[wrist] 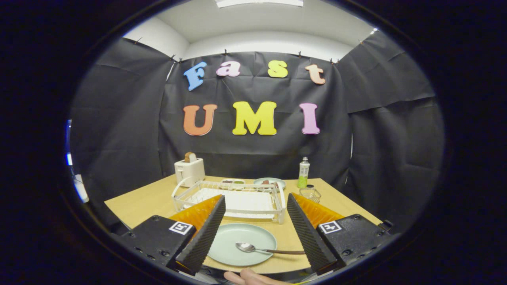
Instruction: Take the plate from the dish rack, then take the spoon from the basket and place it into the plate.
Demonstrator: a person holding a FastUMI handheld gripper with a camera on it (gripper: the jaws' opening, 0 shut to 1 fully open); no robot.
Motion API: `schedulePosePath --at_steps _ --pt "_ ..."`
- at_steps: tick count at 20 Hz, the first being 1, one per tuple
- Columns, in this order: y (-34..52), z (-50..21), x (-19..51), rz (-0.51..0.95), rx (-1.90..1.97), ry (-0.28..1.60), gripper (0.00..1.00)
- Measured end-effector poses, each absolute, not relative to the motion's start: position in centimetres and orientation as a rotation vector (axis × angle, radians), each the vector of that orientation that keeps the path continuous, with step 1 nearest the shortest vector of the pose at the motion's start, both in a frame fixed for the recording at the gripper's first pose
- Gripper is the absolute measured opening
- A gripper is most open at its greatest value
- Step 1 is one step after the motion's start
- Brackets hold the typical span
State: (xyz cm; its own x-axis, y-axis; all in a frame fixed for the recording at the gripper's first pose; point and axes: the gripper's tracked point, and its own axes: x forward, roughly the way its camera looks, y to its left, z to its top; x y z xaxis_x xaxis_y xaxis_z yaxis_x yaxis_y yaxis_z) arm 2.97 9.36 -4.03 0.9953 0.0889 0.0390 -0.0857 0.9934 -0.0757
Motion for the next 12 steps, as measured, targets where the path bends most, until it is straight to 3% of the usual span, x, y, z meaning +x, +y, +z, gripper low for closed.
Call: schedulePosePath --at_steps 12 --pt "8.6 -2.1 -0.2 0.124 -0.046 -0.053 1.00"
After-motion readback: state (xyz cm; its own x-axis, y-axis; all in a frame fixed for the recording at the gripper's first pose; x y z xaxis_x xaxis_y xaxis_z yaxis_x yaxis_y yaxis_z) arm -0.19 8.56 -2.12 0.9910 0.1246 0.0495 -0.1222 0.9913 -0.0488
